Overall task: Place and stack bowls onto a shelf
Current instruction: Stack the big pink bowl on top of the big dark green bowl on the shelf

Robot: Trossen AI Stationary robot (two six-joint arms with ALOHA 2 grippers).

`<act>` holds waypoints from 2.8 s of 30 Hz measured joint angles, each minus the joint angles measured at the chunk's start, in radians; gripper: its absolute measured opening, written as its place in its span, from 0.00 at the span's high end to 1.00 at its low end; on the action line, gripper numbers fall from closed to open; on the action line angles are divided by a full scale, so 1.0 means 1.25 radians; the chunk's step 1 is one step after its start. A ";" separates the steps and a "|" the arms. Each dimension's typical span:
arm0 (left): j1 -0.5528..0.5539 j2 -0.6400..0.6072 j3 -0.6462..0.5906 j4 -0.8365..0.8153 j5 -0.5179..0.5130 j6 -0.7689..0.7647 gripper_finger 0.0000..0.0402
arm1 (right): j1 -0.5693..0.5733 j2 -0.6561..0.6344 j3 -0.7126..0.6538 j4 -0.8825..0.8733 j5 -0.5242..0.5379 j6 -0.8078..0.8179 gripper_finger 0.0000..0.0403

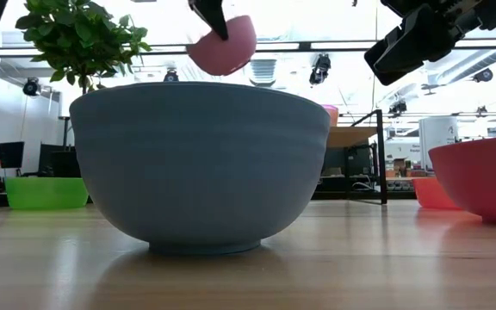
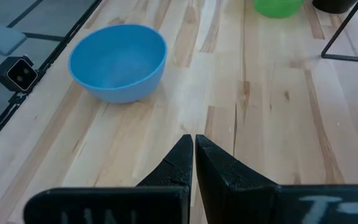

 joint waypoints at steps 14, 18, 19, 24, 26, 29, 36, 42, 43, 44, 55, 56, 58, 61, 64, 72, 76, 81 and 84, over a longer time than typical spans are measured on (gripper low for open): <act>0.154 0.040 0.002 0.040 0.029 0.114 1.00 | 0.000 0.000 0.000 -0.001 0.000 -0.004 0.98; 0.157 0.060 0.000 0.037 0.029 0.150 1.00 | 0.000 0.000 0.000 -0.001 0.000 -0.004 0.98; 0.156 0.064 0.000 0.038 0.029 0.154 1.00 | 0.000 0.000 0.000 -0.002 0.000 -0.004 0.98; 0.158 0.077 0.000 0.036 0.029 0.156 1.00 | 0.000 0.000 0.000 -0.002 0.000 -0.006 0.98; 0.158 0.079 0.000 0.036 0.029 0.156 1.00 | 0.000 0.000 0.000 -0.002 0.000 -0.011 0.98; 0.157 0.080 0.000 0.036 0.029 0.156 1.00 | 0.000 0.000 0.000 -0.002 0.000 -0.012 0.98; 0.158 0.082 -0.001 0.036 0.029 0.151 1.00 | 0.000 0.000 0.000 -0.003 0.000 -0.012 0.98; 0.157 0.082 -0.001 0.033 0.053 0.146 1.00 | 0.000 0.000 0.000 -0.004 0.000 -0.012 0.98; 0.157 0.082 -0.001 0.031 0.060 0.140 1.00 | 0.000 0.000 0.000 -0.003 0.000 -0.012 0.98; 0.157 0.082 -0.001 0.028 0.071 0.136 1.00 | 0.000 0.000 0.000 -0.004 0.000 -0.012 0.98; 0.157 0.082 -0.002 0.019 0.100 0.130 1.00 | 0.000 0.000 0.000 -0.004 0.000 -0.012 0.98; 0.157 0.082 -0.001 0.019 0.100 0.130 1.00 | 0.000 0.000 0.000 -0.005 0.000 -0.012 0.98; 0.157 0.082 -0.002 0.019 0.100 0.130 1.00 | 0.000 0.000 0.000 -0.006 0.000 -0.012 0.98; 0.157 0.082 -0.002 0.019 0.100 0.130 1.00 | 0.000 0.000 0.000 -0.006 0.000 -0.012 0.98; 0.157 0.082 -0.001 0.019 0.100 0.130 0.99 | 0.000 0.000 0.000 -0.006 0.000 -0.012 0.98; 0.157 0.082 -0.002 0.019 0.100 0.131 0.82 | 0.000 0.000 0.000 -0.007 0.000 -0.012 0.98; 0.157 0.081 -0.002 0.019 0.100 0.134 0.75 | 0.000 0.000 0.000 -0.007 0.000 -0.012 0.98; 0.157 0.081 0.004 0.014 0.099 0.139 0.70 | 0.000 0.000 0.000 -0.007 0.000 -0.012 0.98; 0.157 0.081 0.022 0.012 0.099 0.152 0.67 | 0.000 0.000 0.000 -0.007 0.000 -0.012 0.98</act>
